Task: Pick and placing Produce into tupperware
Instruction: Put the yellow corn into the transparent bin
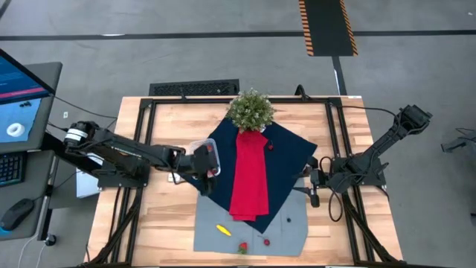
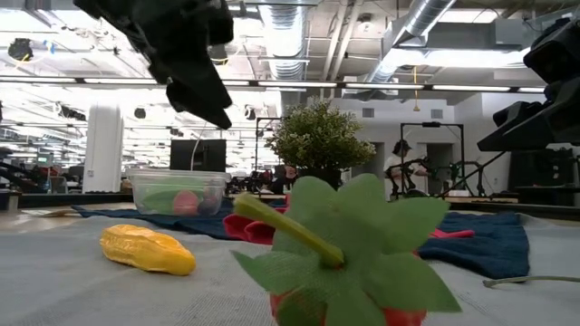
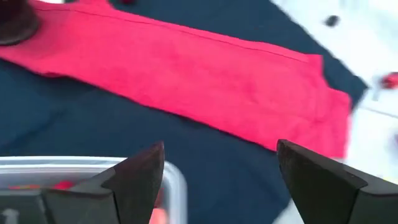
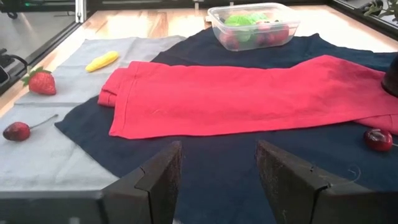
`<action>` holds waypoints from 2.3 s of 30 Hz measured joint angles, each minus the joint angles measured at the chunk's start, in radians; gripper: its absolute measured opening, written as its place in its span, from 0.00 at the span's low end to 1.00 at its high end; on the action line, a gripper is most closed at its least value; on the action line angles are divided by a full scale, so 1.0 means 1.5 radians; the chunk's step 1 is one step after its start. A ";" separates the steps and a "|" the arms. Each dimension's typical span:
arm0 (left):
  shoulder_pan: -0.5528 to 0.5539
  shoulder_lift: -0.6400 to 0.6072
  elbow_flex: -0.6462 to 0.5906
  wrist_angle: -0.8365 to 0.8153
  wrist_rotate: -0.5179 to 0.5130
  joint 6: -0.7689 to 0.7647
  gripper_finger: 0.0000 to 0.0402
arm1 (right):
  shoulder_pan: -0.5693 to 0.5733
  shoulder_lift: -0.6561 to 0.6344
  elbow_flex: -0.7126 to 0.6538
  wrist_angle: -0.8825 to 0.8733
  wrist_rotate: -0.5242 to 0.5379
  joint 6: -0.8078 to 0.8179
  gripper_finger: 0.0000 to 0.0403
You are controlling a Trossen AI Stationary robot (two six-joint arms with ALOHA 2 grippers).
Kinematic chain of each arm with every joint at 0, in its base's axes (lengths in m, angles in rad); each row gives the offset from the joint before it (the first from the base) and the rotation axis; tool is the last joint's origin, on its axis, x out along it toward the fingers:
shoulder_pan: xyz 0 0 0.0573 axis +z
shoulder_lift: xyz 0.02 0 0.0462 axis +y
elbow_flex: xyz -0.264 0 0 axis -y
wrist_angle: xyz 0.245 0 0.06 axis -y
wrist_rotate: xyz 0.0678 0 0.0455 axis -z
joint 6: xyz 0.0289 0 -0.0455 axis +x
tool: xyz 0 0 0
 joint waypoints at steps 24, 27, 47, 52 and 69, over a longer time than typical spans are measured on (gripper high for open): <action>-0.222 0.150 0.009 0.090 0.032 0.179 0.73 | 0.000 0.000 0.000 -0.002 0.000 0.000 0.56; -0.245 0.191 0.036 0.104 0.023 0.180 0.73 | 0.000 0.000 0.000 -0.005 0.000 0.000 0.56; -0.275 0.367 0.191 0.044 0.008 0.182 0.73 | 0.000 0.005 0.000 -0.006 0.000 0.000 0.56; -0.275 0.368 0.190 0.041 0.004 0.181 0.70 | 0.000 0.008 0.000 -0.005 0.000 0.000 0.56; -0.276 0.379 0.190 0.048 0.008 0.149 0.32 | 0.000 0.009 0.000 0.000 0.000 0.000 0.56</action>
